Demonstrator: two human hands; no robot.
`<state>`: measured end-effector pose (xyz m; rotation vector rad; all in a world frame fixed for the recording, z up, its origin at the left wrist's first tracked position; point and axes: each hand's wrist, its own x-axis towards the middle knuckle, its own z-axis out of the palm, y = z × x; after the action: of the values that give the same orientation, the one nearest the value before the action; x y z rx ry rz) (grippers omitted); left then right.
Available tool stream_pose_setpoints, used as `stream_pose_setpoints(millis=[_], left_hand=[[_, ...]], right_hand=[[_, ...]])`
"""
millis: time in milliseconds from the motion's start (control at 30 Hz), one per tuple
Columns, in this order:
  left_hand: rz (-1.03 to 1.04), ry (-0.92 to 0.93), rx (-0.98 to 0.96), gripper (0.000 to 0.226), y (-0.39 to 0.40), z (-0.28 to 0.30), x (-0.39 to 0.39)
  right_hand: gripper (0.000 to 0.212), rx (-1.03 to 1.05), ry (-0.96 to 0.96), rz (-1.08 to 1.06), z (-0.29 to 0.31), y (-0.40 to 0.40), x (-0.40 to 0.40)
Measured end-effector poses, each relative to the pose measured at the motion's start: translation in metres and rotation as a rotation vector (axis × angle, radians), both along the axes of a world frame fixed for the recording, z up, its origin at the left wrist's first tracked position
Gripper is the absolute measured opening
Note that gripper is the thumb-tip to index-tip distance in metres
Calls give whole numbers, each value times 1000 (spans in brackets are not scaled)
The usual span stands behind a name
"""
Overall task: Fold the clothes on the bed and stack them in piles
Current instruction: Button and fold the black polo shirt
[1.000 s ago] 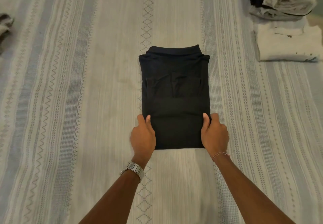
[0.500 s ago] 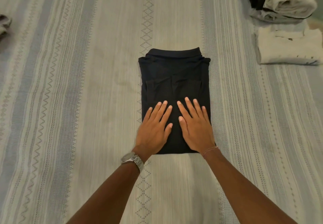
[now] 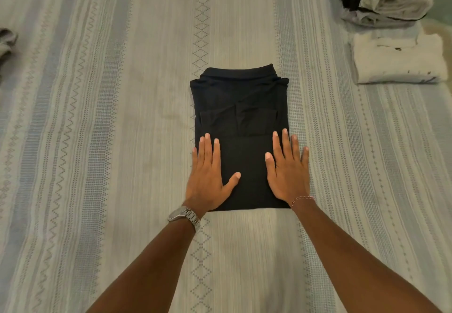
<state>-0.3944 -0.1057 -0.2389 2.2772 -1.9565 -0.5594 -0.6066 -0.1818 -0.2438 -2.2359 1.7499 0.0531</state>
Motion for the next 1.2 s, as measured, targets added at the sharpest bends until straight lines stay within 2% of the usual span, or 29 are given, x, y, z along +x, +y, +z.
stream_pose_setpoints(millis=[100, 200, 267, 367, 467, 600, 767, 867, 1000, 1100, 1200], left_hand=[[-10, 32, 10, 108, 18, 12, 1], [-298, -59, 18, 116, 61, 14, 8], [-368, -116, 9, 104, 82, 7, 17], [-324, -200, -56, 85, 84, -1, 27], [-337, -315, -82, 87, 78, 0, 27], [-363, -341, -146, 85, 77, 8, 30], [-447, -216, -258, 63, 105, 30, 22], [-401, -44, -272, 52, 132, 54, 11], [-88, 347, -202, 31, 138, 78, 2], [170, 539, -272, 29, 118, 90, -11], [408, 671, -340, 31, 82, 105, -21]], right_hand=[[72, -21, 27, 77, 13, 13, -7], [92, -57, 11, 455, 23, 48, -35], [91, -65, 38, 569, 18, 65, -56], [83, -100, 50, 385, 7, 68, -64], [88, -164, 51, 309, 4, 67, -57], [91, -193, -95, 273, 11, 64, -57], [86, -155, -246, 354, 35, 78, -87], [60, -121, -416, 279, 50, 105, -114], [41, -3, -653, 20, 61, 128, -127], [25, 116, -841, -259, 86, 112, -100], [23, 117, -942, -317, 101, 84, -69]])
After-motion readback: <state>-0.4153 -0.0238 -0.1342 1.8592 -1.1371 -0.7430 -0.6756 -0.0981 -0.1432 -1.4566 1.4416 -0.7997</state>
